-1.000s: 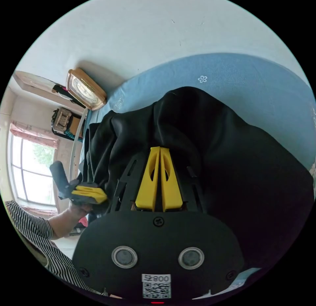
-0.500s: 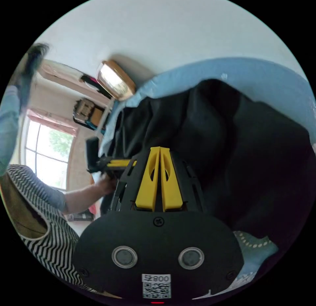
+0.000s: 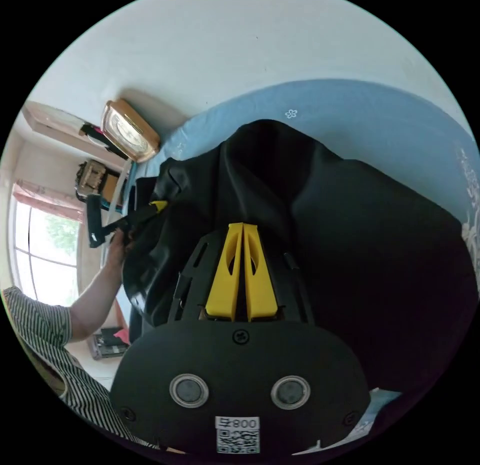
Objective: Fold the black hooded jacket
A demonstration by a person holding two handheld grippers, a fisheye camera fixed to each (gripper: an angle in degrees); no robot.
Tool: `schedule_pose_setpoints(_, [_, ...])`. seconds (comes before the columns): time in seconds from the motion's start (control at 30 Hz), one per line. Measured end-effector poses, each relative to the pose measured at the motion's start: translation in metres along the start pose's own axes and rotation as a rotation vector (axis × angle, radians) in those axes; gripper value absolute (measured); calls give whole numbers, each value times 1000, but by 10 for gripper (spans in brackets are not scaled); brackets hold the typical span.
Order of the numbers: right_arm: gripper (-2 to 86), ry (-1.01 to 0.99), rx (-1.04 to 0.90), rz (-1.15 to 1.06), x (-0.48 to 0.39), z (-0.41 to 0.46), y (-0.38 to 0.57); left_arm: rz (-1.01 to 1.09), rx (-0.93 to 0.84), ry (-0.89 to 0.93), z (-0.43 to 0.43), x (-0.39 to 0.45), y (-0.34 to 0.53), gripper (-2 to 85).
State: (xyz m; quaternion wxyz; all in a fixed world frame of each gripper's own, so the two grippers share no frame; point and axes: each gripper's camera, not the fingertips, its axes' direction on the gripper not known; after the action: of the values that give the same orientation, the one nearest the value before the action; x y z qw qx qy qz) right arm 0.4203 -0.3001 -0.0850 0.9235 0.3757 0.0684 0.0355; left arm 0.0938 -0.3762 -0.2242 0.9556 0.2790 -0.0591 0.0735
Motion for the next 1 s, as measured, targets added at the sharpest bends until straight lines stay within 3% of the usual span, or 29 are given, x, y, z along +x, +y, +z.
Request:
schedule_pose_setpoints(0.07, [0, 5, 44, -37, -6, -19, 15, 50, 23, 5, 0, 18, 8, 2])
schedule_pose_setpoints(0.2, [0, -92, 93, -74, -14, -50, 74, 150, 48, 214, 13, 59, 44, 2])
schedule_pose_setpoints(0.33, [0, -34, -93, -35, 5, -6, 108, 170, -106, 203, 65, 75, 61, 2])
schedule_pose_setpoints(0.43, [1, -105, -78, 2, 28, -4, 126, 114, -109, 266, 89, 73, 62, 3])
schedule_pose_setpoints(0.57, [5, -127, 13, 9, 43, -50, 163, 157, -54, 208, 84, 97, 57, 6])
schedule_pose_setpoints(0.77, [35, 196, 174, 156, 98, -166, 273, 322, -36, 278, 99, 160, 43, 28])
schedule_pose_setpoints(0.9, [74, 426, 216, 280, 135, -234, 355, 423, -191, 519, 170, 222, 32, 76])
schedule_pose_setpoints(1.0, [81, 428, 271, 397, 164, -264, 415, 465, -329, 667, 235, 274, 28, 97])
